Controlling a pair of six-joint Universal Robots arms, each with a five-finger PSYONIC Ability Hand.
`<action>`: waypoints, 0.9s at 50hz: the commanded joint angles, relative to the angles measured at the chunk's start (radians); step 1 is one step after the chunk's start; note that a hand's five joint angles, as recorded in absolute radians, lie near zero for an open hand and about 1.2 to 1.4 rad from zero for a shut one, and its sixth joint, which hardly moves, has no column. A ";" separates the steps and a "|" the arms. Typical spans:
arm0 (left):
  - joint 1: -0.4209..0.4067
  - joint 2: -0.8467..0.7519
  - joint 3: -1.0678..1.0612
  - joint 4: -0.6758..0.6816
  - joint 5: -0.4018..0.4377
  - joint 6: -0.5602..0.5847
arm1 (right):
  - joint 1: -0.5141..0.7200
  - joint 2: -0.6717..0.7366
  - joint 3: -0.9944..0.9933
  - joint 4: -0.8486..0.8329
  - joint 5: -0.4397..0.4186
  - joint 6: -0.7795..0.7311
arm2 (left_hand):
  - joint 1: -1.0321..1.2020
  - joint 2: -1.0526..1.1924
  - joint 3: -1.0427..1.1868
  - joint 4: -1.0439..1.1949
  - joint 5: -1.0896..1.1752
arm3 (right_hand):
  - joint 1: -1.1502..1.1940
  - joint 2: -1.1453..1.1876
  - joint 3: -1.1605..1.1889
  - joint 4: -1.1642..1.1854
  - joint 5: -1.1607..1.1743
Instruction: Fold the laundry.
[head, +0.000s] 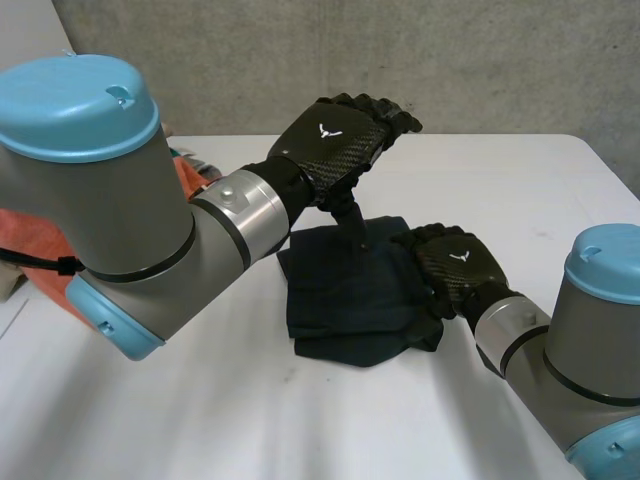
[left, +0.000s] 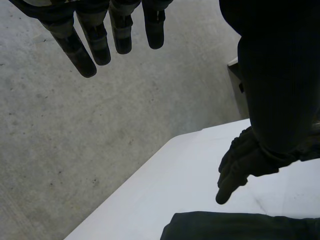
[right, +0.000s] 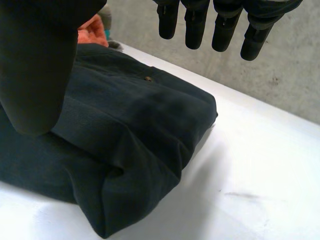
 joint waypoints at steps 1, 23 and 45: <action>-0.001 0.002 -0.001 0.002 0.001 0.000 | -0.007 0.092 -0.027 -0.005 -0.007 0.154 | -0.031 -0.029 -0.033 -0.028 -0.049 | -0.033 -0.027 -0.028 -0.036 -0.046; 0.040 0.042 -0.033 0.002 0.003 -0.014 | -0.051 0.314 -0.246 -0.241 0.055 0.074 | -0.031 -0.029 -0.033 -0.028 -0.049 | 1.188 1.195 1.194 1.186 1.175; 0.101 0.052 -0.042 0.005 0.036 -0.035 | -0.472 0.918 -1.381 0.066 0.279 -0.027 | -0.031 -0.029 -0.033 -0.028 -0.049 | 1.188 1.195 1.194 1.186 1.175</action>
